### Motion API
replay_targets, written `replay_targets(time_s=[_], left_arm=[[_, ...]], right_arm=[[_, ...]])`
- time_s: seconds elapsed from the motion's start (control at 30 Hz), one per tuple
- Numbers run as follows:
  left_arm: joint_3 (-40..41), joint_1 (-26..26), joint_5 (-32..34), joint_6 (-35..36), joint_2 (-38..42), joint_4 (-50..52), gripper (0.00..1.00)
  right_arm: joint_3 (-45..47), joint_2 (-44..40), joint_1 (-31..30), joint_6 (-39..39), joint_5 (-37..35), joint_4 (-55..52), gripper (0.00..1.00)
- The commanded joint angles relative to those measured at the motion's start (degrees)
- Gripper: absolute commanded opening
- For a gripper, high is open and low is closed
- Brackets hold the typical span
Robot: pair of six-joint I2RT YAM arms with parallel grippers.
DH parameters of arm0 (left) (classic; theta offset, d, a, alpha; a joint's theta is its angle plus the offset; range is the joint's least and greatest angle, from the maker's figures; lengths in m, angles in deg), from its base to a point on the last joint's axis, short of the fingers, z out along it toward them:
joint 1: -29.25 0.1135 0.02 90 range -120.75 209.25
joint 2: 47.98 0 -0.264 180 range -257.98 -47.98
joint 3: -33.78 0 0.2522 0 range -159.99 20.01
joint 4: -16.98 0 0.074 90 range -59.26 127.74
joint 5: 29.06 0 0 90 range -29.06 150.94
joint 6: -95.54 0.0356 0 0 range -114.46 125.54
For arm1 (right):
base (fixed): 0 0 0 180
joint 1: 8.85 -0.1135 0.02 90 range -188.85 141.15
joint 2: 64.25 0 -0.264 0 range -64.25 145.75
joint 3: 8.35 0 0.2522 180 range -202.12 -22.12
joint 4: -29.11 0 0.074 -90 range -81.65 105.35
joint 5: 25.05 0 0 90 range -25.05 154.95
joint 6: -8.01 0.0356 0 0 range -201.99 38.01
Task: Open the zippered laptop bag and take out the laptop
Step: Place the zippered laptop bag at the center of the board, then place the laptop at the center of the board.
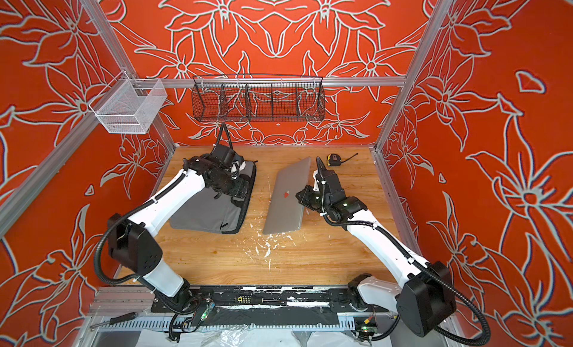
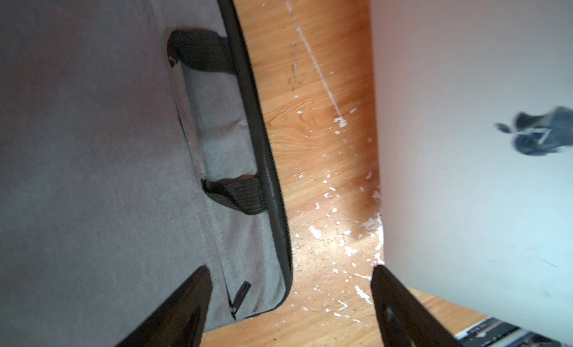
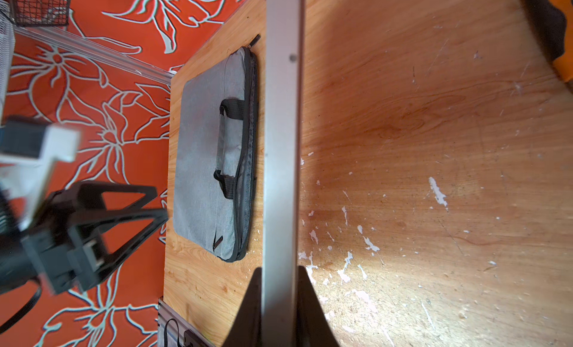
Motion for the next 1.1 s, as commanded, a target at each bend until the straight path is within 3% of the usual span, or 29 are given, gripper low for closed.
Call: replay_targets(time_s=[0.0, 0.17, 0.5, 0.77, 1.07], left_arm=[[0.6, 0.0, -6.2, 0.8, 3.0, -2.7, 0.81], [3.4, 0.1, -8.7, -0.3, 8.4, -5.7, 0.81], [22.7, 0.3, -6.9, -7.9, 22.2, -16.5, 0.79], [34.4, 2.3, -15.7, -21.2, 24.7, -26.6, 0.74], [38.4, 2.4, -16.5, -24.7, 25.4, -29.9, 0.72]], right_arm=[[-4.8, -3.2, 1.6, -0.9, 2.8, 6.1, 0.00], [-4.8, -2.2, 3.6, -0.4, 5.2, 7.2, 0.00], [-4.3, 3.9, 4.4, 2.2, 10.3, 12.9, 0.00], [-4.6, 8.6, 4.5, 3.0, 11.4, 16.6, 0.00], [-5.8, 14.3, 4.5, 2.9, 13.9, 19.5, 0.00]])
